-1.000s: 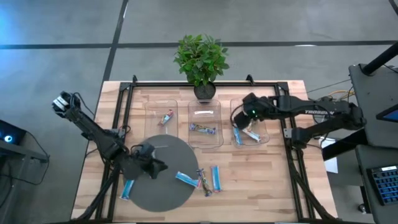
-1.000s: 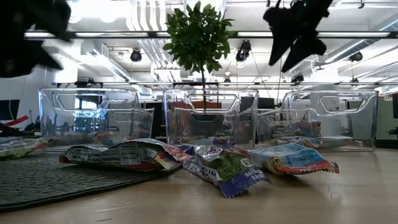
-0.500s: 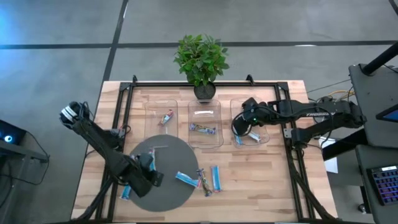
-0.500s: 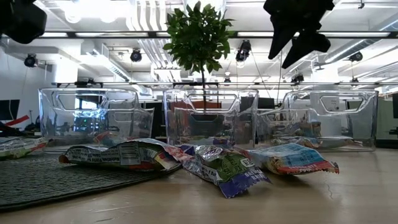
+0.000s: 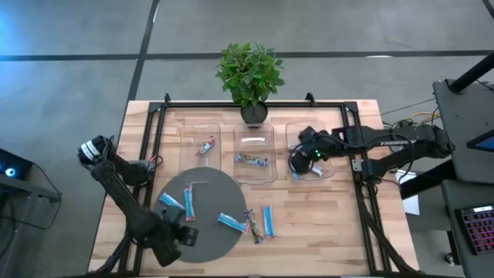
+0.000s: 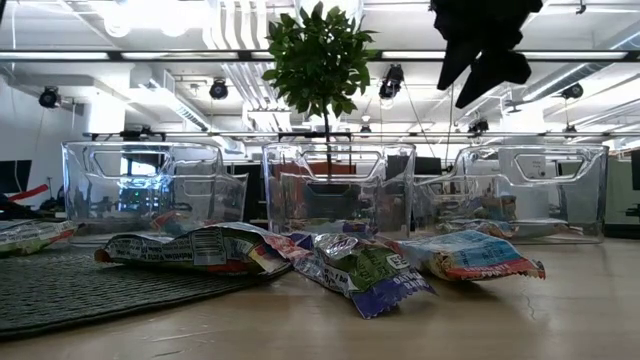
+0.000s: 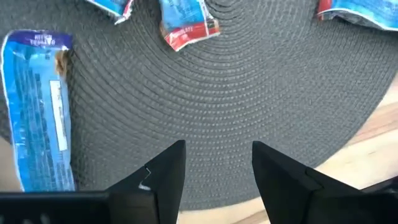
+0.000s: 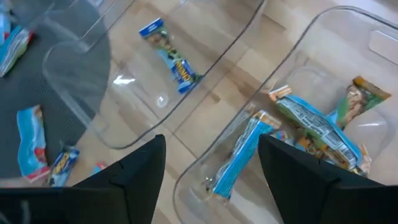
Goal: Pick and place Granola Bars by type
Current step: Put the blue granola bar into the middle transparent bin
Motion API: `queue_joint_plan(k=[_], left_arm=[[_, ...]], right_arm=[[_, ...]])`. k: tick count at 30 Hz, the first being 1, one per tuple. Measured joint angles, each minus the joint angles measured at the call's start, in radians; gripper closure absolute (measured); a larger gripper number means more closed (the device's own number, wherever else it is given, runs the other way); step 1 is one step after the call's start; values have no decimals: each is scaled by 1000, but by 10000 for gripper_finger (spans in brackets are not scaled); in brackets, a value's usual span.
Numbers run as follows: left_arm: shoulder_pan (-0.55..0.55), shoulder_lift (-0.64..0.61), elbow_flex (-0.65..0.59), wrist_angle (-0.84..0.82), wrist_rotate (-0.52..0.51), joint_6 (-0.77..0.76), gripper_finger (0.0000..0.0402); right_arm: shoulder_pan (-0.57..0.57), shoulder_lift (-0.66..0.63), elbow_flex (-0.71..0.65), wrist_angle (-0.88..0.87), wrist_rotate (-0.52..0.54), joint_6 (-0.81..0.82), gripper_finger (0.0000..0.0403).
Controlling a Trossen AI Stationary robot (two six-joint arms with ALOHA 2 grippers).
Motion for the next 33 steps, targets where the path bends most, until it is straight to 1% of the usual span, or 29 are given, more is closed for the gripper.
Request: queue_joint_plan(k=[2, 5, 6, 7, 10, 11, 12, 14, 17, 21, 27, 33], left_arm=[[-12, 1, 6, 6, -60, 15, 235], [-12, -3, 39, 25, -189, 115, 235], [-5, -4, 48, 12, -195, 130, 235], [4, -5, 52, -17, -164, 113, 235], [16, -5, 37, -141, 74, 23, 235], [13, -3, 33, -160, 137, 1, 235], [10, -3, 32, -167, 189, -19, 235], [-2, -3, 28, -180, 242, -40, 235], [-12, 2, 26, -194, 273, -60, 235], [-20, 3, -11, -205, 327, -84, 235], [-21, 3, -84, -193, 330, -92, 235], [-21, 3, -157, -111, 330, -77, 235]], right_arm=[[16, 0, 0, 6, -7, -33, 156], [50, 0, -1, 41, -11, -105, 156], [61, 0, -1, 57, -14, -122, 156], [69, 0, -1, 71, -15, -129, 156], [79, 0, -1, 99, -16, -121, 156], [78, 0, -1, 104, -14, -113, 156], [78, 0, -1, 106, -14, -106, 156], [78, 0, -1, 106, -14, -102, 156], [79, 1, -1, 107, -14, -102, 156], [78, 1, -1, 110, -13, -101, 156], [78, 1, -4, 112, -5, -99, 156], [78, 1, -5, 112, -4, -94, 156]])
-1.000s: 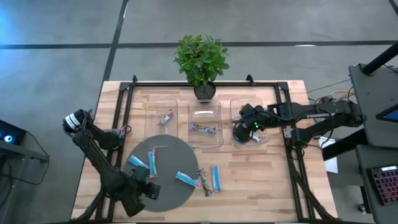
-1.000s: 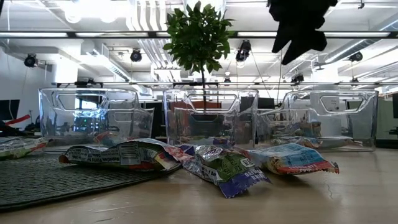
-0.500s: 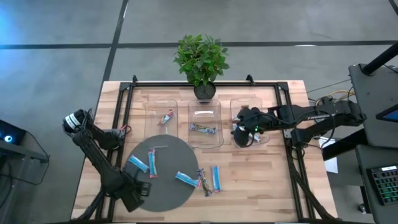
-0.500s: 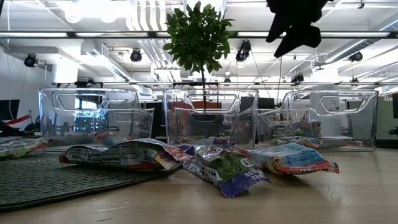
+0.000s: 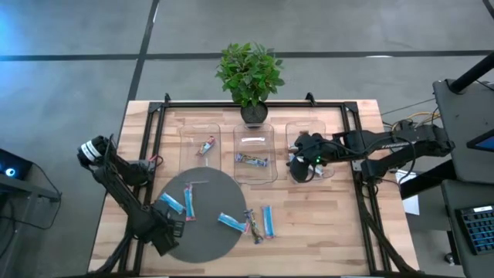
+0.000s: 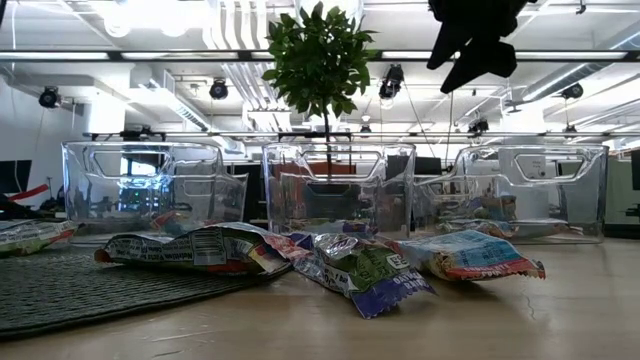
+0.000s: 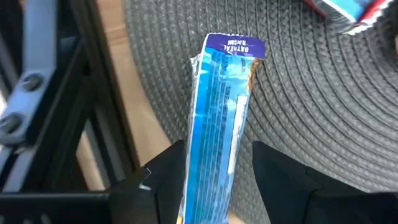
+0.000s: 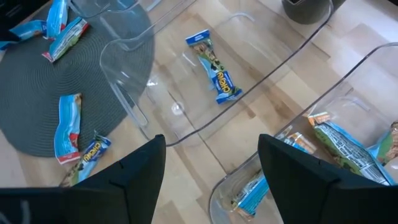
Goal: Pick and place Granola Bars by type
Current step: Put the blue granola bar into the middle transparent bin
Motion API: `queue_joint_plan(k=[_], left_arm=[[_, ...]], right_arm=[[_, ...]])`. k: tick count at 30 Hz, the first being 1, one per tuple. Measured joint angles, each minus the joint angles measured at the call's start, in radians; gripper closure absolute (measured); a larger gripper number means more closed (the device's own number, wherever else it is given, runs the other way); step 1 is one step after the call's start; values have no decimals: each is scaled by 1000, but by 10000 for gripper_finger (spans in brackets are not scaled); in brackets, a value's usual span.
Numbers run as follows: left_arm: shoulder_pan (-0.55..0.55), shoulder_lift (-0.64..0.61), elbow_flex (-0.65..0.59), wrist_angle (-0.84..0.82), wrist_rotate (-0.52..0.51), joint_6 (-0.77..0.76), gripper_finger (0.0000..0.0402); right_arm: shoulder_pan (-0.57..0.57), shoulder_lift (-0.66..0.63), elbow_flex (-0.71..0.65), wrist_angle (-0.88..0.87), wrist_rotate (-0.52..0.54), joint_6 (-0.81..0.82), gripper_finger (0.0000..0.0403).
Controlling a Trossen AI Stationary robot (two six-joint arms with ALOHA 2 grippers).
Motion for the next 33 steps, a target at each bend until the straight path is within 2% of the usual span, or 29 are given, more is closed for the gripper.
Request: queue_joint_plan(k=[9, 16, 24, 29, 33], left_arm=[[1, -5, -125, 146, 33, 3, 235], [1, -8, -139, 162, 34, 60, 237], [1, -17, -119, 158, 40, 75, 291], [0, -52, -41, 114, -21, 77, 316], [1, -92, 62, 16, -156, 66, 318]], right_arm=[[0, 0, -4, 0, 1, 22, 156], [0, 0, -15, 0, 1, 41, 156], [0, 0, -34, 4, 1, 41, 156], [0, 0, -36, 48, 4, 37, 156], [0, 0, -36, 84, 32, 36, 156]])
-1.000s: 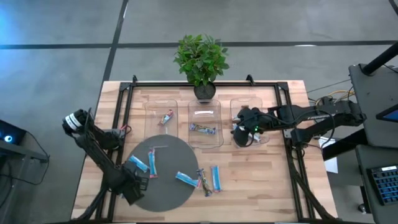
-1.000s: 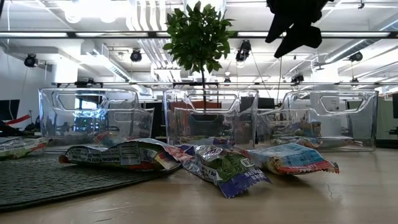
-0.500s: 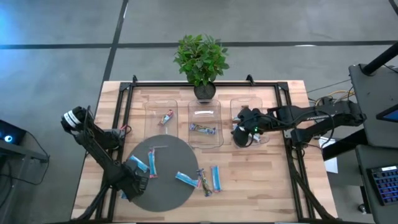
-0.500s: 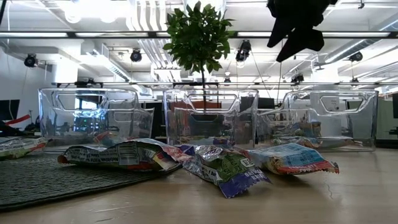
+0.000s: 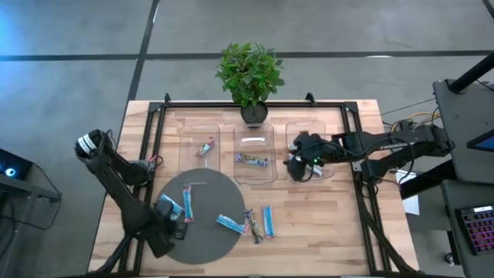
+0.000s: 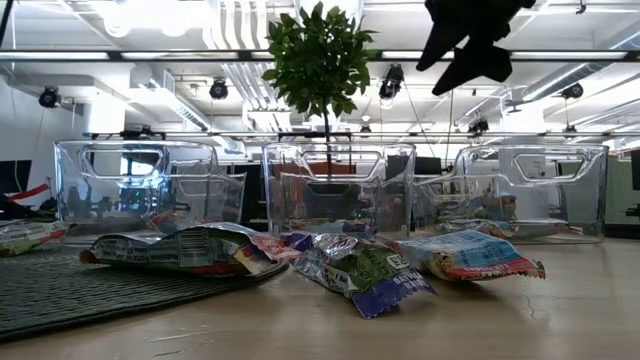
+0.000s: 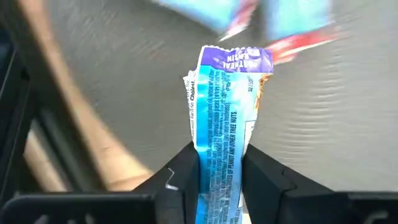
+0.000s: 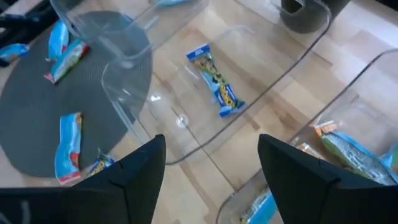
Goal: Pick and place Granola Bars by type
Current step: Put the blue granola bar into the middle transparent bin
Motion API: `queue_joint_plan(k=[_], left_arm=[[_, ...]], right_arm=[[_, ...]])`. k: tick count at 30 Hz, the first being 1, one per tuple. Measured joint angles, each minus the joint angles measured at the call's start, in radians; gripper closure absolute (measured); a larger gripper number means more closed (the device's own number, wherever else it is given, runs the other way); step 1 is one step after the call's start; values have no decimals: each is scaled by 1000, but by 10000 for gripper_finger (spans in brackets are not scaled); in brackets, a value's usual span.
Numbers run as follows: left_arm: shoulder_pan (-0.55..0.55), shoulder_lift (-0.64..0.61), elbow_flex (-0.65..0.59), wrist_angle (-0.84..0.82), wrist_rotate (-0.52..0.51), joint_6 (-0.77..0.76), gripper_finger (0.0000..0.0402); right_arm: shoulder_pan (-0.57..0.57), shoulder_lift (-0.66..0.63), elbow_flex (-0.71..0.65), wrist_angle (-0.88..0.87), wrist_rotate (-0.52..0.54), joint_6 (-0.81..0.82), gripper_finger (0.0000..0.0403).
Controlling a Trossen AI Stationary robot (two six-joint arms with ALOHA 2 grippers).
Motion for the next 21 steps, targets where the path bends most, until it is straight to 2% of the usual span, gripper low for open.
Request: queue_joint_plan(k=[2, 6, 8, 9, 13, 16, 18, 21], left_arm=[[4, -25, 63, -55, -133, 0, 319], [61, -74, 130, -101, -478, 42, 319], [133, -105, 142, -89, -593, 119, 319], [183, -119, 142, -77, -618, 181, 319], [448, -159, 132, 132, -612, 579, 319], [661, -161, 131, 350, -498, 911, 319], [795, -152, 131, 459, -401, 1053, 319], [969, -123, 131, 548, -289, 1154, 319]], right_arm=[[0, 0, 0, 13, 4, 0, 156], [0, 0, 0, 21, 4, 8, 161], [0, -1, 0, 22, 3, 10, 165], [1, -1, 0, 27, 2, 18, 168], [8, -14, 0, 39, -4, 64, 175], [21, -38, 0, 36, -3, 106, 176], [31, -58, 0, 35, -2, 138, 176], [50, -90, 0, 29, 30, 165, 177]])
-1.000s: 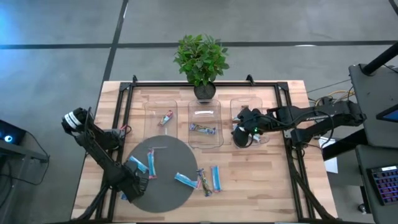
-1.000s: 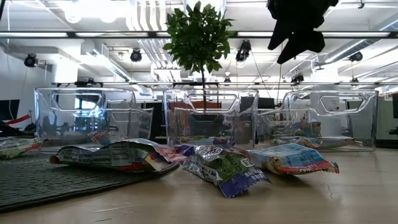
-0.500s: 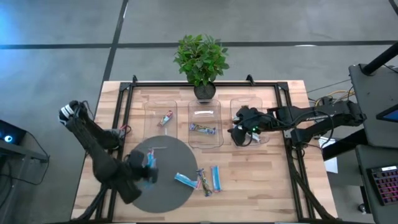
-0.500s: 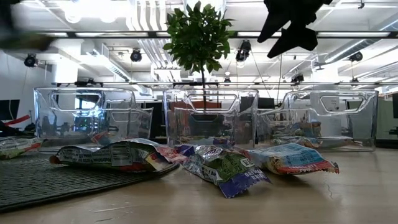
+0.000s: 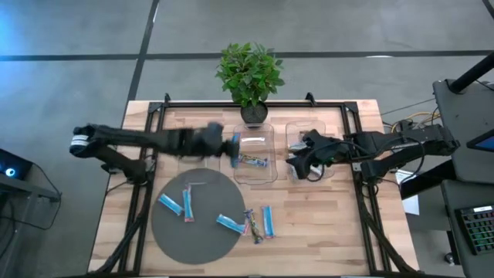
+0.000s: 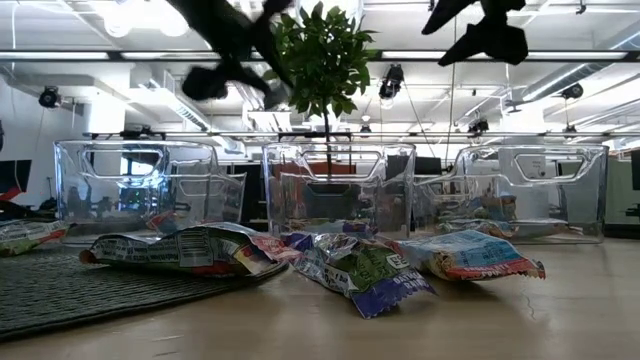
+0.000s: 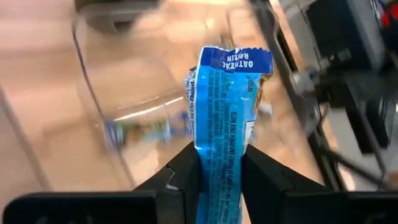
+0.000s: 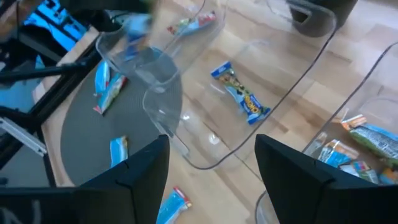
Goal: Pick and place Granola Bars by type
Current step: Put the blue granola bar into the middle transparent bin
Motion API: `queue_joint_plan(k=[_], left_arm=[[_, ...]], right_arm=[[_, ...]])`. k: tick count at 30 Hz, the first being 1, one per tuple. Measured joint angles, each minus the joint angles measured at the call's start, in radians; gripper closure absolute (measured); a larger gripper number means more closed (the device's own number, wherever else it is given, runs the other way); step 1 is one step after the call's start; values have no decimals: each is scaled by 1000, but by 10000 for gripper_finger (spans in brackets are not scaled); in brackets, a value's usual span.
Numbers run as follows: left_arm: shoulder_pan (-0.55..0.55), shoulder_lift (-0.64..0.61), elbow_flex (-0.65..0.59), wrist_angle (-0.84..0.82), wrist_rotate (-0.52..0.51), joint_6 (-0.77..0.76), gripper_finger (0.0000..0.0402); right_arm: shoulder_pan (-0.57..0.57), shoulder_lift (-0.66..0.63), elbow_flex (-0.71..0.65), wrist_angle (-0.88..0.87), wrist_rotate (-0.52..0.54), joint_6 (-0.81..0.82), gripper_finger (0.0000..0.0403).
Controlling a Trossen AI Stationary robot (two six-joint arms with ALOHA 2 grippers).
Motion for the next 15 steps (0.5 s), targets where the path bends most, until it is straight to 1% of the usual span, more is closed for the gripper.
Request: queue_joint_plan(k=[3, 4, 6, 9, 12, 15], left_arm=[[116, 50, -2, 68, 131, 39, 319], [137, 71, -2, 105, 174, 47, 319], [157, 121, -2, 169, 227, 57, 319], [158, 205, -1, 270, 237, 62, 319], [156, 282, 18, 295, 240, 63, 319], [156, 328, 36, 291, 281, 75, 313]], right_arm=[[17, -22, 0, -15, 44, 19, 177], [19, -28, 0, -26, 51, 25, 177], [23, -33, 0, -41, 70, 31, 177], [24, -35, -3, -54, 72, 30, 177], [24, -36, -13, -54, 72, 27, 177], [25, -31, -21, -53, 71, 26, 177]])
